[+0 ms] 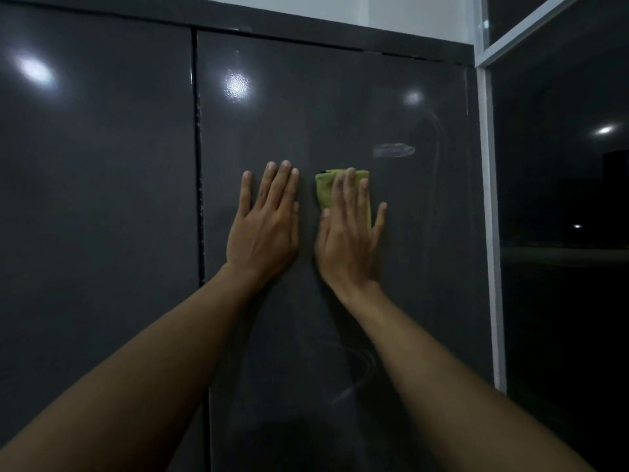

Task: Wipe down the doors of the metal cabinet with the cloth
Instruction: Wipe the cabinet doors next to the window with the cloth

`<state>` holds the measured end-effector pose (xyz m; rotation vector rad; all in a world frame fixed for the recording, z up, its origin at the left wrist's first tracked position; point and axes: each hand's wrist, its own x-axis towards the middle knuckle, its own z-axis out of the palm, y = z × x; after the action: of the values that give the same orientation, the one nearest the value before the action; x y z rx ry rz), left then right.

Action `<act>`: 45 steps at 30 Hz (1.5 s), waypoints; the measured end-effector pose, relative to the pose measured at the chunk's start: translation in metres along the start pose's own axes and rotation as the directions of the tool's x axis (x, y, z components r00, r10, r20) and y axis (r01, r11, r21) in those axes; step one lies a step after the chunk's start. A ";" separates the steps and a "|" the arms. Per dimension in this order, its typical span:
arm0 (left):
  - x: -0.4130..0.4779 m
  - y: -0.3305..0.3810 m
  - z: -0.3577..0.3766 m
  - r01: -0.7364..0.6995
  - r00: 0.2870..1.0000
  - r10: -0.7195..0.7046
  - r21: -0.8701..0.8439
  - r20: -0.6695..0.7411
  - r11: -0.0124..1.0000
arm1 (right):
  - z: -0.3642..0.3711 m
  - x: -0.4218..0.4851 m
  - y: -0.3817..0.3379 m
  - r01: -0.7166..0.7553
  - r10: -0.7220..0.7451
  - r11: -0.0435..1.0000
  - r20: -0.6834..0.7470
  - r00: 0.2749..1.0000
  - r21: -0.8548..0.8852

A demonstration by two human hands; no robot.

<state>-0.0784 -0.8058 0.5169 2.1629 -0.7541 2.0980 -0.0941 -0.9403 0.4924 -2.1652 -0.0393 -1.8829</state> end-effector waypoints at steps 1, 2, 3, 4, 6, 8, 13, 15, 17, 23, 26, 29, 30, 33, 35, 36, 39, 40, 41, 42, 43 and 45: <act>0.000 0.001 0.000 -0.003 1.000 0.003 0.000 0.000 1.000 | -0.001 -0.003 0.000 0.054 -0.054 0.999 0.027 0.998 0.000; 0.000 0.000 0.000 -0.004 1.000 0.004 0.000 0.000 1.000 | -0.003 -0.001 0.000 0.099 -0.099 0.995 0.048 0.994 0.005; 0.000 0.000 0.000 -0.003 1.000 0.003 0.000 -0.005 1.000 | -0.005 0.003 0.001 0.129 -0.130 0.992 0.059 0.990 0.010; 0.000 0.000 0.000 0.000 1.000 0.000 -0.002 -0.010 1.000 | -0.007 0.008 0.004 0.148 -0.149 0.989 0.060 0.987 0.012; -0.002 0.001 0.000 0.001 1.000 -0.001 -0.005 -0.013 1.000 | -0.009 0.015 0.010 0.139 -0.139 0.990 0.048 0.989 0.009; -0.006 0.002 0.000 -0.012 1.000 0.012 -0.003 -0.009 1.000 | -0.007 0.011 0.012 0.076 -0.077 0.997 0.018 0.997 0.009; -0.016 0.007 -0.001 -0.086 0.996 0.086 -0.006 0.017 0.996 | 0.005 -0.024 0.006 0.131 -0.131 0.991 -0.009 0.991 0.012; -0.019 0.009 -0.001 -0.073 0.997 0.073 -0.020 0.015 0.997 | 0.001 -0.022 0.015 0.244 -0.243 0.970 0.033 0.969 -0.014; -0.023 0.009 0.000 -0.067 0.998 0.067 -0.024 0.012 0.997 | -0.004 -0.012 0.029 0.311 -0.309 0.949 0.056 0.950 -0.054; -0.039 0.009 0.003 -0.097 0.995 0.097 -0.009 0.011 0.995 | 0.000 -0.031 0.035 0.020 -0.020 1.000 -0.060 0.998 -0.005; -0.042 0.010 0.004 -0.109 0.994 0.109 0.004 0.025 0.994 | 0.003 -0.047 0.029 0.135 -0.135 0.991 0.018 0.991 -0.001; -0.042 0.011 0.004 -0.098 0.995 0.098 0.006 0.028 0.995 | -0.003 -0.036 0.045 0.261 -0.258 0.965 0.067 0.964 -0.029; -0.043 0.011 0.005 -0.095 0.995 0.095 0.002 0.029 0.995 | -0.004 -0.032 0.050 0.224 -0.223 0.974 0.054 0.973 -0.029; -0.051 0.011 0.004 -0.089 0.995 0.088 0.008 0.038 0.996 | -0.001 -0.041 0.049 0.024 -0.024 1.000 -0.025 0.999 0.005; -0.057 0.013 0.004 -0.100 0.994 0.100 0.010 0.040 0.995 | 0.004 -0.057 0.041 0.027 -0.026 1.000 -0.028 0.999 0.004; -0.058 0.014 0.004 -0.105 0.994 0.105 0.007 0.035 0.994 | 0.005 -0.063 0.038 0.083 -0.083 0.997 -0.005 0.996 0.002; -0.059 0.016 0.004 -0.105 0.994 0.105 -0.002 0.016 0.994 | -0.002 -0.060 0.043 0.290 -0.286 0.957 0.086 0.954 -0.028; -0.059 0.015 0.003 -0.100 0.995 0.100 0.000 0.013 0.995 | -0.004 -0.055 0.046 0.315 -0.310 0.948 0.102 0.945 -0.039; -0.060 0.015 0.003 -0.094 0.995 0.094 -0.004 0.012 0.996 | -0.006 -0.052 0.050 0.296 -0.291 0.954 0.100 0.952 -0.047; -0.061 0.015 0.002 -0.089 0.996 0.089 -0.011 0.012 0.996 | -0.006 -0.051 0.051 0.234 -0.230 0.971 0.081 0.970 -0.045; -0.063 0.015 0.002 -0.087 0.996 0.087 -0.014 0.014 0.996 | -0.005 -0.053 0.051 0.147 -0.145 0.989 0.047 0.988 -0.035; -0.068 0.015 0.001 -0.093 0.995 0.093 -0.014 0.022 0.996 | 0.000 -0.065 0.043 0.012 -0.012 1.000 -0.019 1.000 -0.010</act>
<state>-0.0806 -0.7982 0.4473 2.1901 -0.8849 2.1082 -0.0961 -0.9719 0.4210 -2.1582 -0.0397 -1.9137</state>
